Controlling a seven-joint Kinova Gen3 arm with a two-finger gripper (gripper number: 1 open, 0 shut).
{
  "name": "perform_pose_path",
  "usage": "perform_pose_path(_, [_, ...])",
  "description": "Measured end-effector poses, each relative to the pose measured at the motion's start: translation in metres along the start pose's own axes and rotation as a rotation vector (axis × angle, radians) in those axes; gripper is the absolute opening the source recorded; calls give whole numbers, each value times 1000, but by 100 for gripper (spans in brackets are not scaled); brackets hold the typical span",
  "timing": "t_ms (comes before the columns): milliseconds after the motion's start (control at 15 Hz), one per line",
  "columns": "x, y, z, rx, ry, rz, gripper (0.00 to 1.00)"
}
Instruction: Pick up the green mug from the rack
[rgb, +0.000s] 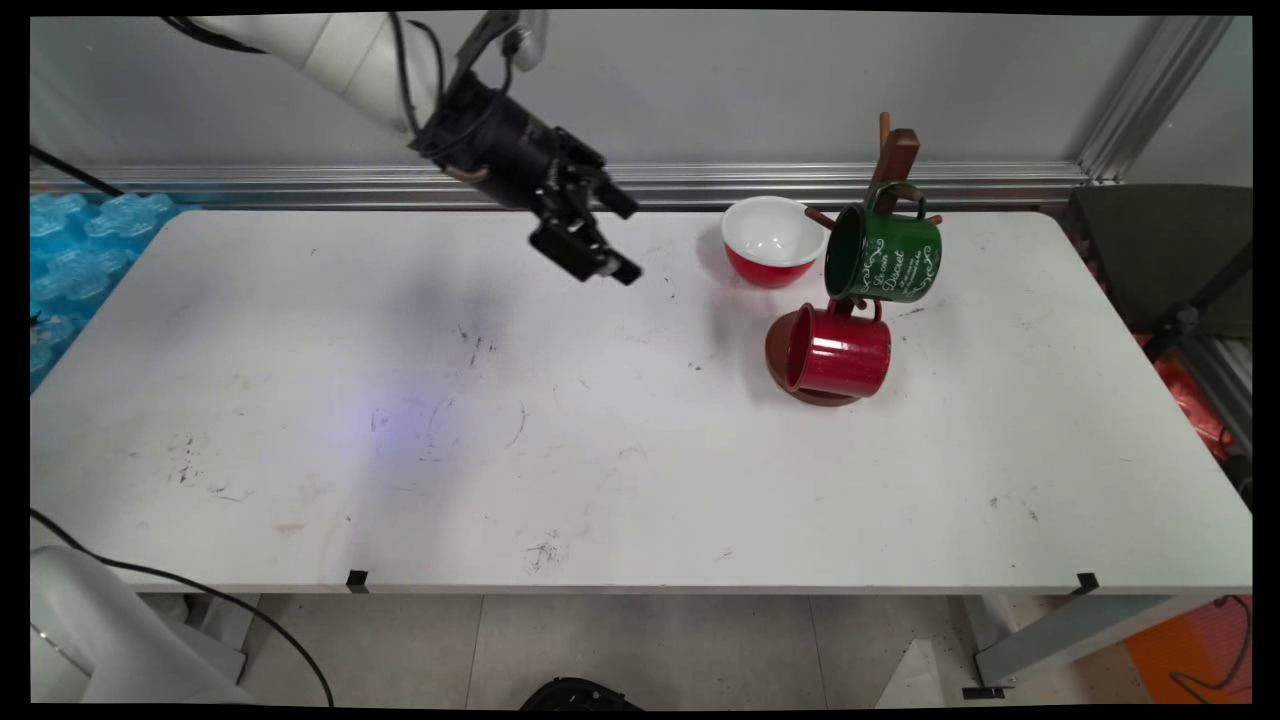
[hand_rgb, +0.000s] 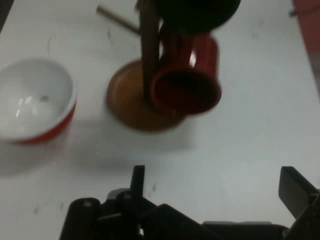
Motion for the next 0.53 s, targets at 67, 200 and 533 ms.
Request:
perform_pose_path(67, [5, 3, 5, -6, 23, -3, 100])
perform_pose_path(200, [12, 9, 16, -17, 60, -7, 100])
perform_pose_path(533, [22, 21, 44, -42, 132, -10, 100])
